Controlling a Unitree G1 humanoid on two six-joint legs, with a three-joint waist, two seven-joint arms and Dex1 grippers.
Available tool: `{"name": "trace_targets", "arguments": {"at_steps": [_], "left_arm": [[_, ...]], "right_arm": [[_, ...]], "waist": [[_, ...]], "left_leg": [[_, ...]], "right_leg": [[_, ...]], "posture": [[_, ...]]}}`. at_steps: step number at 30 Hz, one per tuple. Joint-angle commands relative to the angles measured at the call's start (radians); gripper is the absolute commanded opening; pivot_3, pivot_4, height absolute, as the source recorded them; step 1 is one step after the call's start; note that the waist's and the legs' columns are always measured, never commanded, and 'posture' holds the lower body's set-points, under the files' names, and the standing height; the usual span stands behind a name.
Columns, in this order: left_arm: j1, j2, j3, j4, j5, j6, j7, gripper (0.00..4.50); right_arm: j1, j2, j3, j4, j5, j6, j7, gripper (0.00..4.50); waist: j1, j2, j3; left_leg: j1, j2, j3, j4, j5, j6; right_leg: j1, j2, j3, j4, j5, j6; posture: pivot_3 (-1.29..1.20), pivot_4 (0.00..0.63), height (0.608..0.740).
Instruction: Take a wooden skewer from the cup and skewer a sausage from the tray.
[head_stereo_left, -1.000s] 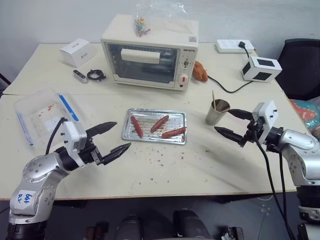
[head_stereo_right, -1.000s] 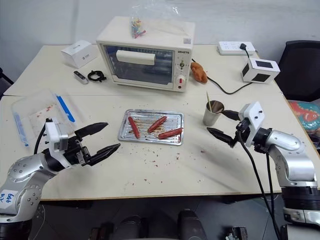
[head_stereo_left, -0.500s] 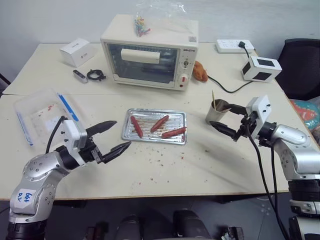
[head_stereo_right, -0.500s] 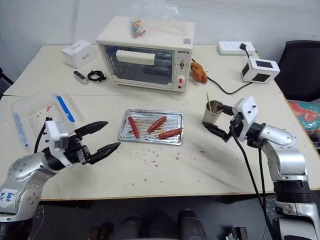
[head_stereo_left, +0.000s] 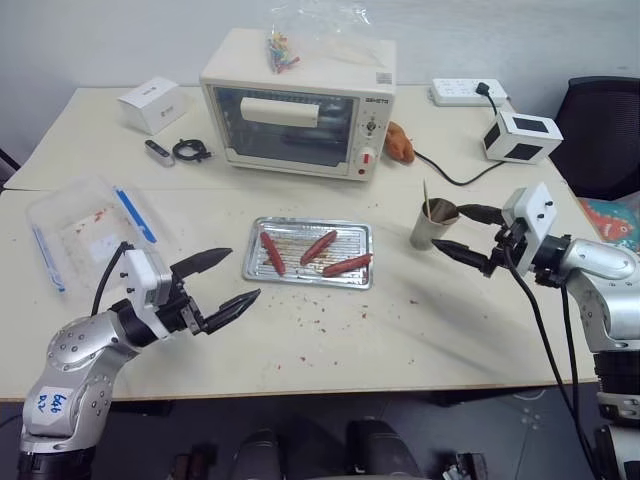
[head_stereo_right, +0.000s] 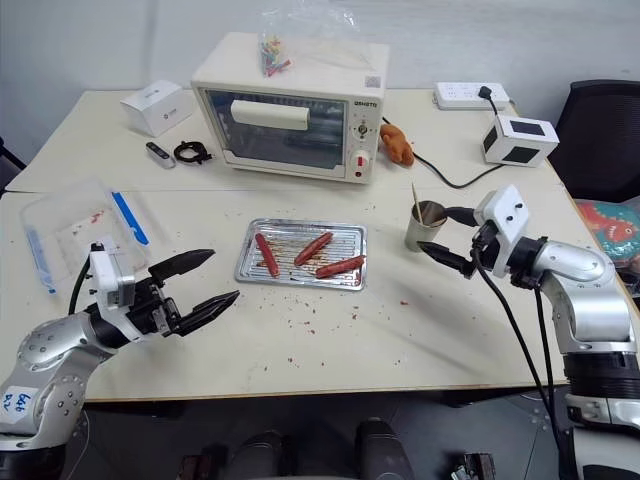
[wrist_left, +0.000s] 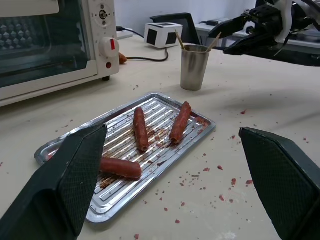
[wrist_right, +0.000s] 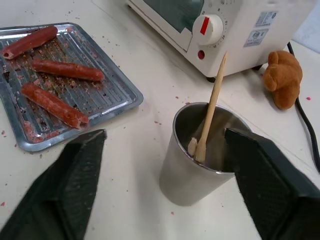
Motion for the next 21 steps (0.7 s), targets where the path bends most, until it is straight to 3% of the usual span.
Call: {"name": "trace_targets", "arguments": {"at_steps": [1, 6, 21], "left_arm": [[0.003, -0.001, 0.016, -0.014, 0.007, -0.028, -0.006, 4.5], [-0.005, 0.001, 0.012, -0.017, 0.006, -0.025, 0.003, 4.5], [-0.032, 0.001, 0.004, -0.031, 0.004, -0.001, 0.026, 4.5]], "right_arm": [[-0.018, -0.018, -0.023, -0.018, -0.001, -0.02, 0.009, 2.49], [-0.021, -0.027, -0.018, -0.015, -0.019, -0.025, 0.013, 0.77], [-0.065, -0.048, -0.017, 0.048, -0.064, -0.077, 0.051, 0.77]], "waist": [[0.0, 0.0, 0.0], [0.0, 0.0, 0.0], [-0.001, 0.0, 0.0]], "left_leg": [[0.0, 0.0, 0.0, 0.0, 0.0, 0.0], [0.0, 0.0, 0.0, 0.0, 0.0, 0.0], [0.0, 0.0, 0.0, 0.0, 0.0, 0.0]], "right_leg": [[0.0, 0.0, 0.0, 0.0, 0.0, 0.0], [0.0, -0.001, 0.0, 0.0, 0.0, 0.0], [0.0, 0.0, 0.0, -0.001, 0.0, 0.0]], "posture": [[0.0, 0.15, 0.74], [0.0, 0.15, 0.74], [0.0, 0.15, 0.74]]}}
